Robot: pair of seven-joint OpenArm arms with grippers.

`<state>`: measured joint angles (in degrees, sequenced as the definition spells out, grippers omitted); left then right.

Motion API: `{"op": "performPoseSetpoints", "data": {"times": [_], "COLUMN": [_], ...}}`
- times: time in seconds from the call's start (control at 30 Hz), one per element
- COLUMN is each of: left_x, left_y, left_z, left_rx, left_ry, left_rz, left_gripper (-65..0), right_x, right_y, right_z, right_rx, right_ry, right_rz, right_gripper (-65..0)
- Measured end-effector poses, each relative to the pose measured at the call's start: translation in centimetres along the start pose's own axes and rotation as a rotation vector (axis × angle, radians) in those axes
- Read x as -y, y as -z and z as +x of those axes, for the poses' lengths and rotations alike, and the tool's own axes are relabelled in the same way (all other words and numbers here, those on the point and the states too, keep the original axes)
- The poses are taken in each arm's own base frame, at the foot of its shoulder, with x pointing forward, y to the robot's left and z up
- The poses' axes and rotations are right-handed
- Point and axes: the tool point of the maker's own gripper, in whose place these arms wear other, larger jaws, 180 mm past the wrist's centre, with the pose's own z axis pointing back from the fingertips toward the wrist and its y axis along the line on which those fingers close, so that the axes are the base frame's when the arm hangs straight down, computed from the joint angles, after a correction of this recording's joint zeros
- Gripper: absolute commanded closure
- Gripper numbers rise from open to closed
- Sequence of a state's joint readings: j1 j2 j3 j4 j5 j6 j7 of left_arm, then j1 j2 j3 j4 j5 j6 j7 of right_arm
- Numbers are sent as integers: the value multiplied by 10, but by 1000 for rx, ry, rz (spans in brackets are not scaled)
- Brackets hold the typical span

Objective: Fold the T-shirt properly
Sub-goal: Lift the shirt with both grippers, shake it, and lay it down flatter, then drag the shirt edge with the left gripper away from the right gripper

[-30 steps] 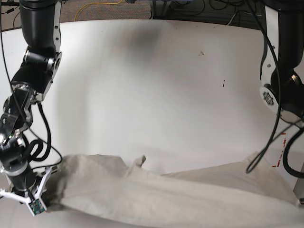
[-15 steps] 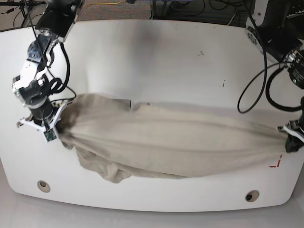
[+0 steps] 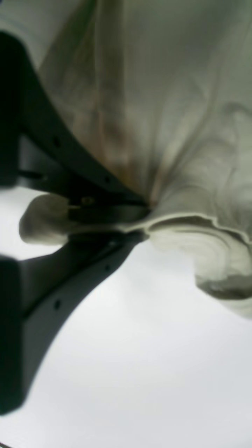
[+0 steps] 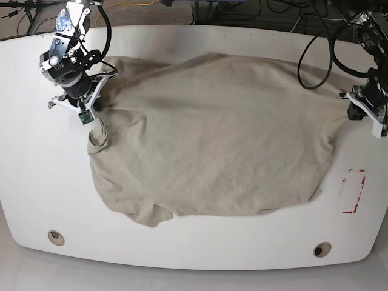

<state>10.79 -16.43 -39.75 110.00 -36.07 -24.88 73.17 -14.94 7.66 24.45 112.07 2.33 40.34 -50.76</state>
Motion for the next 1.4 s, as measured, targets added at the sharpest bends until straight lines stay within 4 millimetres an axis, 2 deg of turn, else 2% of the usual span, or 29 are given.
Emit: {"op": "performPoseSetpoints", "data": {"times": [0.23, 0.43, 0.67, 0.8, 0.97, 1.17, 1.4], "left_x": [-5, -11, -21, -32, -38, -45, -44], "left_y": [-6, -11, -21, -28, -33, -39, -47], "left_z": [-40, -44, -62, -65, -71, -78, -99], "left_rx": [-76, -52, -101, -102, -112, -126, -189], "left_ry": [9, 30, 40, 30, 20, 10, 54], "left_rz": [14, 25, 50, 82, 100, 122, 104], "left_gripper": [0, 0, 0, 0, 0, 0, 0], "right_x": [-18, -24, -30, -37, -41, -44, -44], "right_y": [-1, -4, -7, -7, -8, -10, -10], "right_z": [-18, -33, -44, -47, -52, -60, -61], "right_rx": [-28, -63, -87, -93, -102, -121, -122], "right_ry": [24, 26, 32, 50, 53, 53, 53], "right_rz": [33, 45, 59, 68, 77, 84, 85], "right_gripper": [-2, -2, -2, -8, -55, -57, -68]}}
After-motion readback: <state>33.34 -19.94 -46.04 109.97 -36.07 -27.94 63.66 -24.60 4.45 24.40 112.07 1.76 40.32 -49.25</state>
